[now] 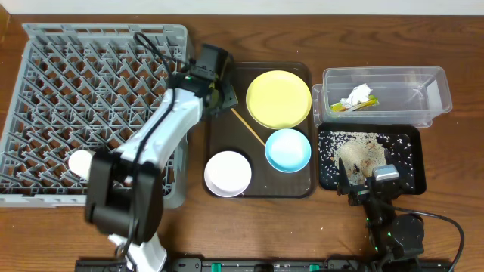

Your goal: Sort waste into correct bins and load items into the dishwasher

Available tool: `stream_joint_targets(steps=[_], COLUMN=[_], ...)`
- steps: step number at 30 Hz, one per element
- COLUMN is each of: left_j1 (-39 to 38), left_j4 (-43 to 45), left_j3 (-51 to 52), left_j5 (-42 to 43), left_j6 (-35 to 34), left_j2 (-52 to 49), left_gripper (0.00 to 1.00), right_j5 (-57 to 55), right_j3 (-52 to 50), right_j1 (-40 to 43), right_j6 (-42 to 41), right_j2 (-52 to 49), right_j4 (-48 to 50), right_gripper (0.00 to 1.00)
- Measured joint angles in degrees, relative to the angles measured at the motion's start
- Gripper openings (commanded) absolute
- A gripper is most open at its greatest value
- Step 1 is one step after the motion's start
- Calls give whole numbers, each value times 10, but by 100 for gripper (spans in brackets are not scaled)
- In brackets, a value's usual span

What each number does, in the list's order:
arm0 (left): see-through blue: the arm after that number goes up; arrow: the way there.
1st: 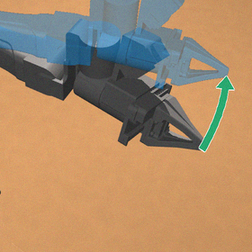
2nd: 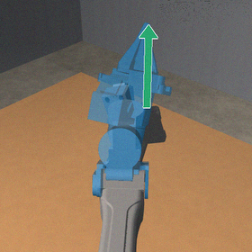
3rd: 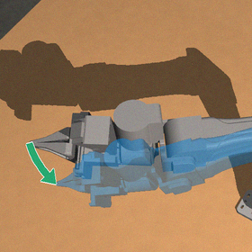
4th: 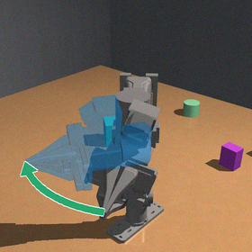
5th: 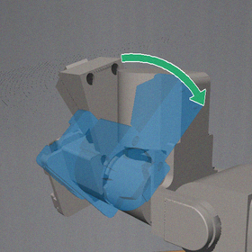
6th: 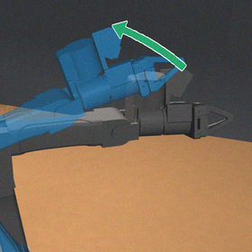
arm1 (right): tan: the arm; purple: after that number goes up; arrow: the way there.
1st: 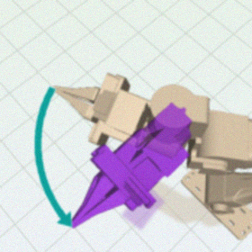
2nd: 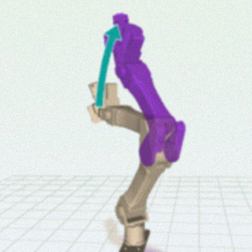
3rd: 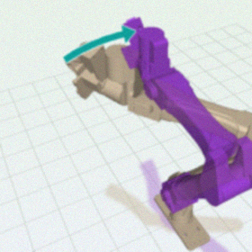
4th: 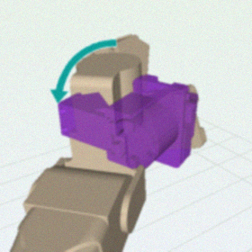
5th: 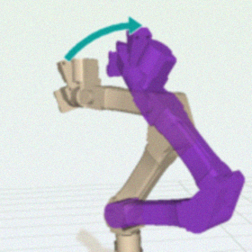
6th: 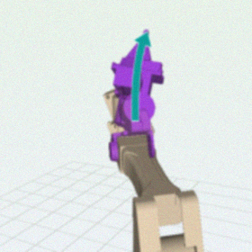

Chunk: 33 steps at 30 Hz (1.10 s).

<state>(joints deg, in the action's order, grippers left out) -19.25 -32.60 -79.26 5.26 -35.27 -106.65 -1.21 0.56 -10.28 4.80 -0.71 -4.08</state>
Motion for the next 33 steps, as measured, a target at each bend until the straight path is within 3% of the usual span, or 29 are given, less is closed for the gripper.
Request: stream_joint_targets(steps=[4, 11, 14, 22, 29, 33], left_j1=[-3, -26, -37, -45, -40, -33], left_j4=[31, 61, 63, 32, -32, -47], left_j3=[4, 7, 7, -3, -11, -17], left_j5=[9, 22, 21, 19, 19, 21], left_j6=[-104, -157, -162, -170, -168, -126], left_j2=[-67, -110, -111, -120, -120, -120], left_gripper=[35, 35, 34, 12, 8, 8], right_j5=[0, 0, 0, 0, 0, 0], right_j3=[0, 0, 0, 0, 0, 0], right_j1=[0, 0, 0, 0, 0, 0], right_j6=[0, 0, 0, 0, 0, 0], right_j2=[0, 0, 0, 0, 0, 0], right_j4=[0, 0, 0, 0, 0, 0], right_gripper=[99, 99, 99, 99, 99, 99])
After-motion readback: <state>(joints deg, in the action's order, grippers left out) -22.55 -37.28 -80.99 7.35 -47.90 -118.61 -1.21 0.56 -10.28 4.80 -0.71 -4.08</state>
